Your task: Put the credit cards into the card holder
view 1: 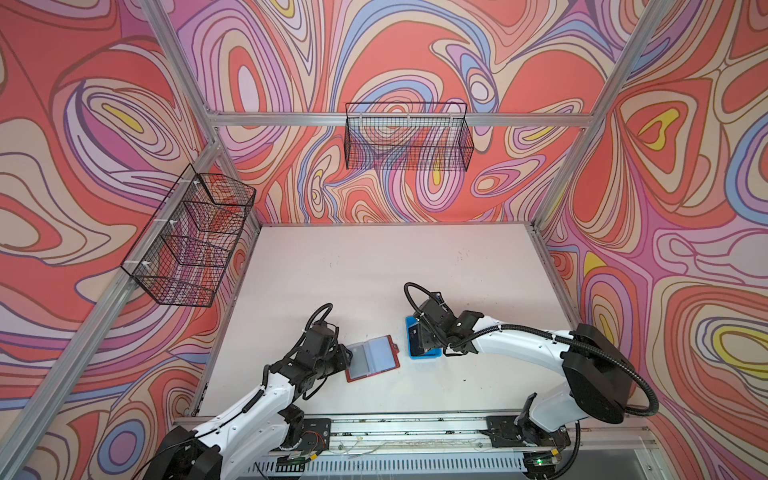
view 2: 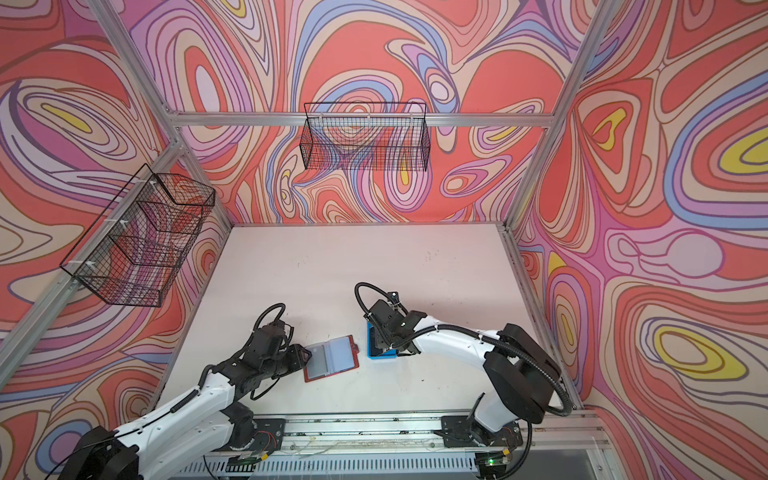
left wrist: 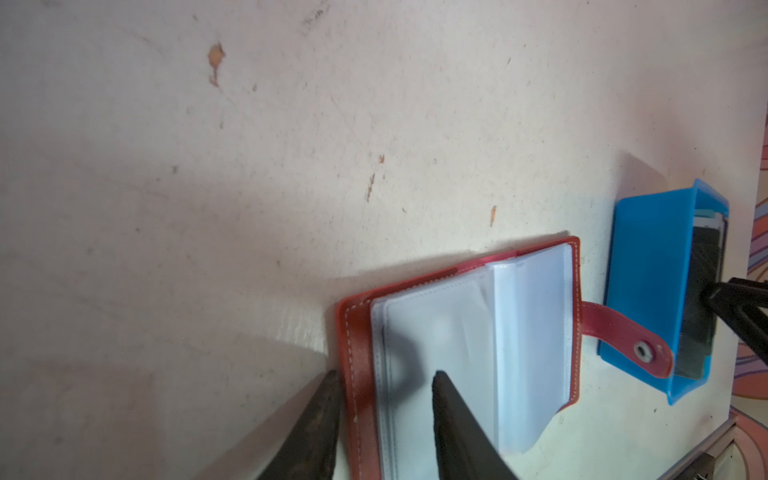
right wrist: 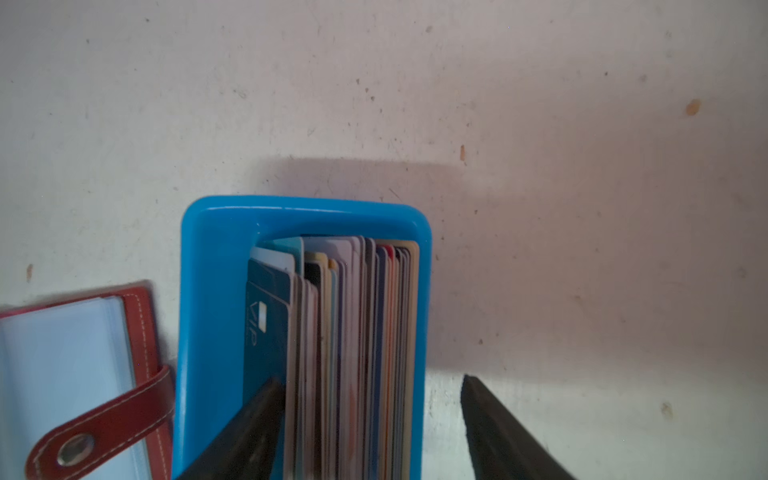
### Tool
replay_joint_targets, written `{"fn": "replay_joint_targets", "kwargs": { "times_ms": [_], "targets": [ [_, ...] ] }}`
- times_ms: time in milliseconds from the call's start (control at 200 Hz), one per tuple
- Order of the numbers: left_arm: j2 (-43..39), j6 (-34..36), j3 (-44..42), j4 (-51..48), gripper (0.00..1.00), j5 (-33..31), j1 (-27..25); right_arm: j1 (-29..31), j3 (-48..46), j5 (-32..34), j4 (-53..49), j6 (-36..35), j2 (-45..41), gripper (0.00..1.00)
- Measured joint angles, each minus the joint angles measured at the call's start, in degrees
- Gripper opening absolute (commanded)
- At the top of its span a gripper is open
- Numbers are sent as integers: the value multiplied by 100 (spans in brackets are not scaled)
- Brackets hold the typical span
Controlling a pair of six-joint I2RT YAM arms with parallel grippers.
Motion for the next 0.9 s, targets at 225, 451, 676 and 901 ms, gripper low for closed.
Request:
{"fn": "replay_joint_targets", "kwargs": {
  "times_ms": [225,451,676,901],
  "targets": [
    [39,0,0,35,39,0,0,0,275,7,-35,-155,341,70],
    [94,0,0,122,39,4,0,0,380,105,-109,-214,466,61],
    [129,0,0,164,39,20,0,44,492,365,-245,-205,555,56],
    [175,-2,0,229,38,39,0,170,627,632,-476,-146,588,50]
  ]
}}
